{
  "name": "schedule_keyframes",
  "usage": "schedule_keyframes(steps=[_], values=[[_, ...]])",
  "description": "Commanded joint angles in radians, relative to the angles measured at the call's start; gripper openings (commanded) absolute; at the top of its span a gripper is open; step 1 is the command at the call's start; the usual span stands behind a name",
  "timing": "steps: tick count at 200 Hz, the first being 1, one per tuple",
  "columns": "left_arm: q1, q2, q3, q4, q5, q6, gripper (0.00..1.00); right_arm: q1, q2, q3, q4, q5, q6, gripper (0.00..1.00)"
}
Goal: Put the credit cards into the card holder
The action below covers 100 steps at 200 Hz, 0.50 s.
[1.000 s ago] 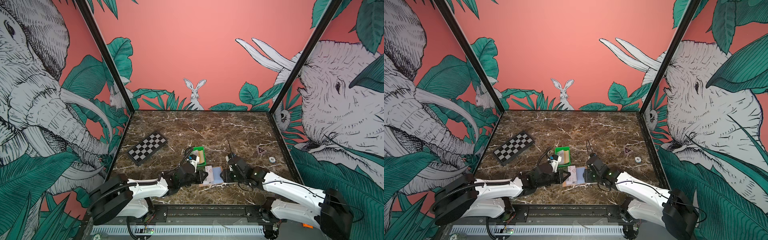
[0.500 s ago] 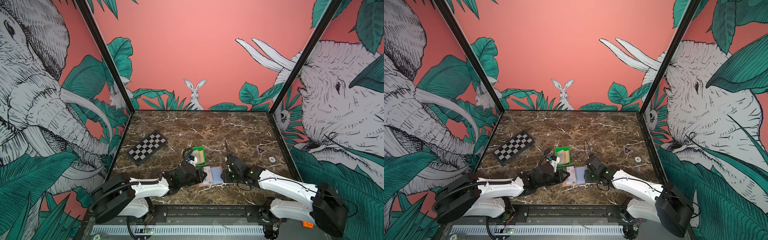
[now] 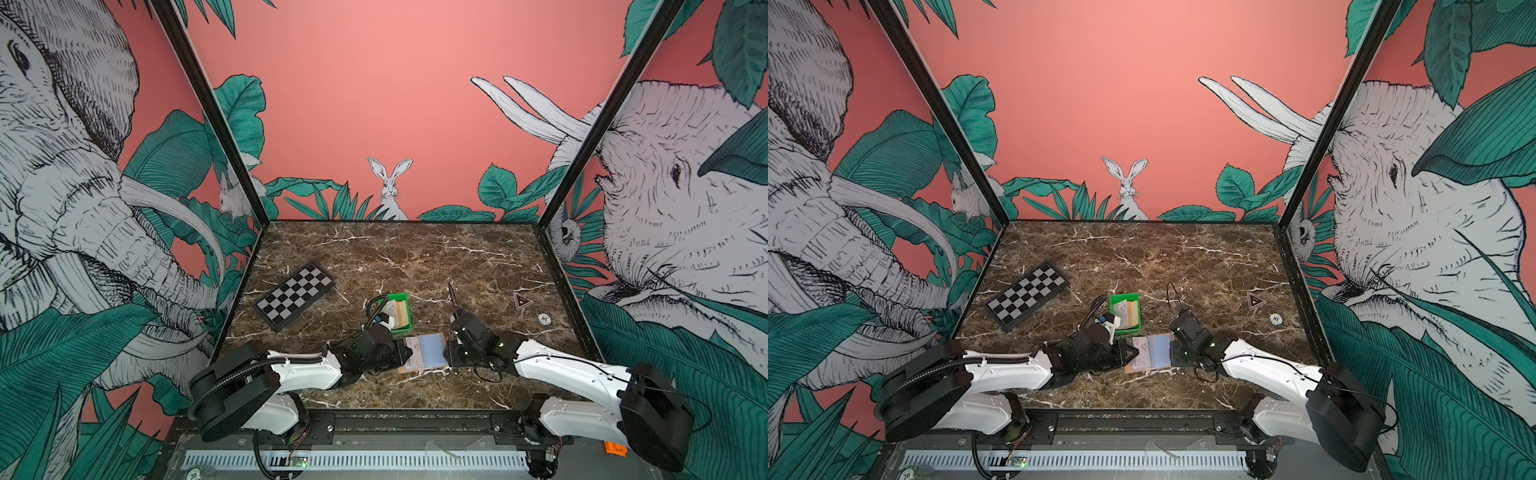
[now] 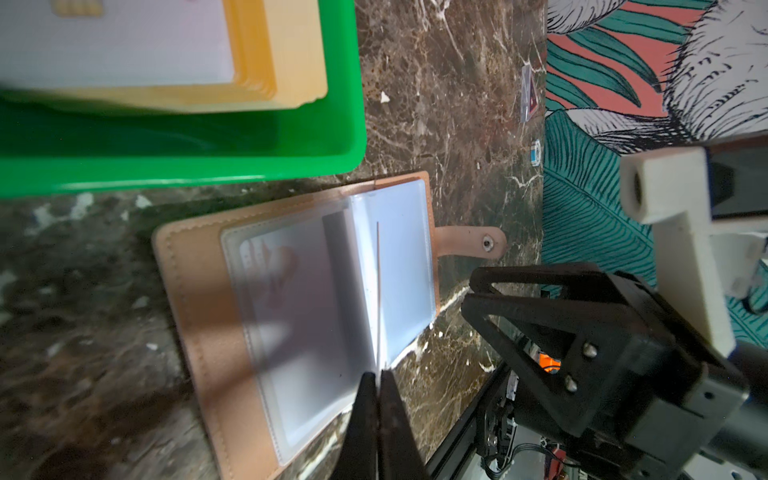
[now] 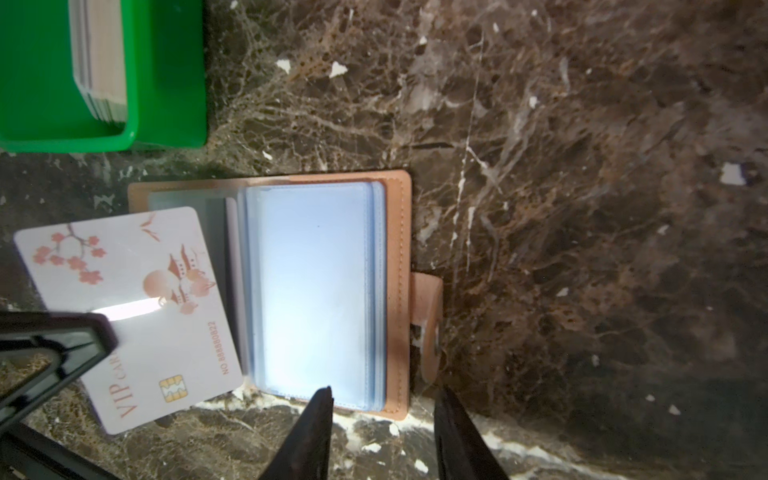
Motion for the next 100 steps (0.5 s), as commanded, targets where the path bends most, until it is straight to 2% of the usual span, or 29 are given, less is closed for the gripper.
schedule_keyframes(steps=[1,100], values=[[0.013,0.009,0.034,-0.019,0.012,0.009,0.0,-0.004,0.011,-0.012,0.009,0.021,-0.009,0.39],[0.056,0.053,0.039,0.007,0.077,0.01,0.0,-0.005,0.051,-0.017,0.024,0.024,-0.015,0.33]])
